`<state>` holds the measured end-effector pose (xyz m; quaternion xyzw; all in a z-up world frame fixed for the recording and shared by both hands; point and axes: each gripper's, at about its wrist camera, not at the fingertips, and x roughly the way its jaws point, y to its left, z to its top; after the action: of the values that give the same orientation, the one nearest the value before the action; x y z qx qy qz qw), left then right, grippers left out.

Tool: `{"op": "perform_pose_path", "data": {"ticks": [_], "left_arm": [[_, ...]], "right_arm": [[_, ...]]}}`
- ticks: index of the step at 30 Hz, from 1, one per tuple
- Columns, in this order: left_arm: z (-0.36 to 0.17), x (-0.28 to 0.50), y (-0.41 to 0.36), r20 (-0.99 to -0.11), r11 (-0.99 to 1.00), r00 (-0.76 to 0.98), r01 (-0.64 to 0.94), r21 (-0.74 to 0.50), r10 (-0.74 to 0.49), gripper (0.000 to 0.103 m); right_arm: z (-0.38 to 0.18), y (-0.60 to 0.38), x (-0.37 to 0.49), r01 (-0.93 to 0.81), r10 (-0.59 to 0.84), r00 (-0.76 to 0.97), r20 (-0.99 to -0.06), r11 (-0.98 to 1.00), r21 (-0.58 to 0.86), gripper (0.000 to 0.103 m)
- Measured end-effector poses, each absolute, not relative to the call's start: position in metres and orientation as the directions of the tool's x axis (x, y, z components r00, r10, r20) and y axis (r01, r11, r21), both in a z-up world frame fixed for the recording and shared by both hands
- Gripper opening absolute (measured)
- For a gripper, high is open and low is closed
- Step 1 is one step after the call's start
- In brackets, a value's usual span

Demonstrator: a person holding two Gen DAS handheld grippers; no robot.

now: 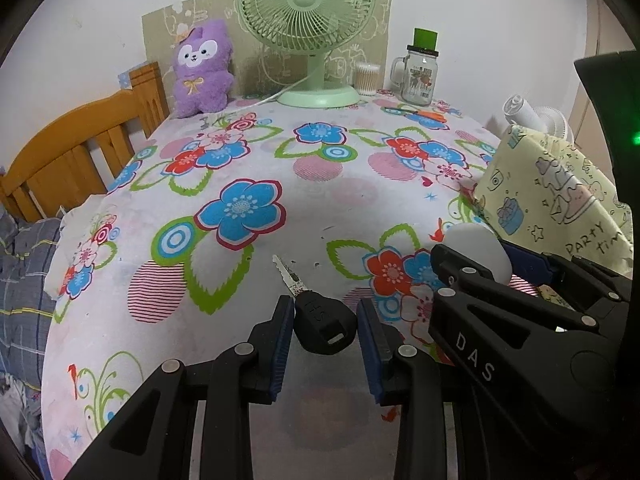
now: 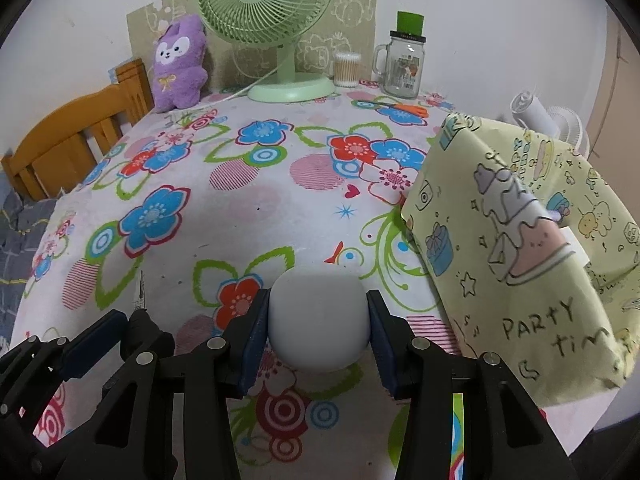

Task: Organize rigid objects
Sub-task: 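Close the right gripper on the white puck while the left grasps the black key, then carry the puck and key over the yellow box and lower them in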

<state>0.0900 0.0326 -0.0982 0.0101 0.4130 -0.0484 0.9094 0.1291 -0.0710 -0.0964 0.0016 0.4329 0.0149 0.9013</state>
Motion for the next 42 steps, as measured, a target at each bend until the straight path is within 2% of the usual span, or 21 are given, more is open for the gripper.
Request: {"op": "perform_pose_path", "data": {"ticks": [42], "left_arm": [[-0.021,0.048,-0.012,-0.67,0.988,0.736,0.156,0.024,-0.1,0.032]], "right_arm": [[-0.012,-0.115,0.074,-0.023,0.034,0.725,-0.688,0.999,0.025,0.05]]}}
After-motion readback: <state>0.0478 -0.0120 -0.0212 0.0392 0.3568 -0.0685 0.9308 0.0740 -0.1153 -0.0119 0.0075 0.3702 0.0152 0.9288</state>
